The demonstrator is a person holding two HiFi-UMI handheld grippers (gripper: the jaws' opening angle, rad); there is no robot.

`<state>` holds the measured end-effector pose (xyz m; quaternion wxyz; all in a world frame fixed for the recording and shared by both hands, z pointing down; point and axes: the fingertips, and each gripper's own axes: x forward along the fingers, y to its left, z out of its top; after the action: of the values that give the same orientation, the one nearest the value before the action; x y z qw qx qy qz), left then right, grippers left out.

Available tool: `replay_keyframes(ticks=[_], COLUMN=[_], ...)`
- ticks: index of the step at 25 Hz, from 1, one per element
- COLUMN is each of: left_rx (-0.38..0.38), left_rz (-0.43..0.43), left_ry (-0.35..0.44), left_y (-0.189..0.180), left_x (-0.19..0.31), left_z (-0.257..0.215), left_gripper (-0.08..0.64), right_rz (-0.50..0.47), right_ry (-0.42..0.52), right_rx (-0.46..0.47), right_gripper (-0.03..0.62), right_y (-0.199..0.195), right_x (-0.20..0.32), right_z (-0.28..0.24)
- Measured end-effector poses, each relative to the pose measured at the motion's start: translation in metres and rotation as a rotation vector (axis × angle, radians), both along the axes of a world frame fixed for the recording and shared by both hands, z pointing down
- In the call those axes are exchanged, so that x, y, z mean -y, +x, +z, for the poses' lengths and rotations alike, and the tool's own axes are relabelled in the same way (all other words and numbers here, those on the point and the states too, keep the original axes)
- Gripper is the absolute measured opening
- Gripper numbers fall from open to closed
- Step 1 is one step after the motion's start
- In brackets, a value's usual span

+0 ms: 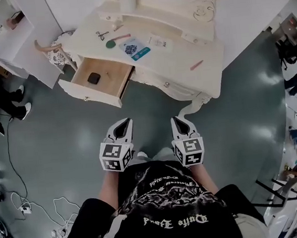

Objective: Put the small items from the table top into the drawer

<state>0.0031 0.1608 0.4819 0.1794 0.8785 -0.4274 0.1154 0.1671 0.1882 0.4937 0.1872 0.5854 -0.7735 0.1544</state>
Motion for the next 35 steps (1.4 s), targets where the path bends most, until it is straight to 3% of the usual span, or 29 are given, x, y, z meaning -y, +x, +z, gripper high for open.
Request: replay_keyframes(ticks=[10, 22, 35], left_rx=[0.007, 0.011, 0.021], left_rz=[0.001, -0.053, -0.036], left_ry=[-0.002, -0.024, -0.022], left_y=[-0.006, -0.009, 0.019], left_x=[0.012, 0.025, 0.095], left_z=[0.003, 0.015, 0.009], left_gripper=[0.015, 0.015, 0.015], right_rz=[0.030, 0.041, 0.083], right_ry=[0.019, 0.013, 0.002], right_rx=[0.056, 0.043, 0.053], right_gripper=[0.011, 0.011, 0.011], right_y=[-0.002, 0.010, 0.048], right_x=[0.015, 0.036, 0.107], right_z=[-0.001, 0.007, 0.010])
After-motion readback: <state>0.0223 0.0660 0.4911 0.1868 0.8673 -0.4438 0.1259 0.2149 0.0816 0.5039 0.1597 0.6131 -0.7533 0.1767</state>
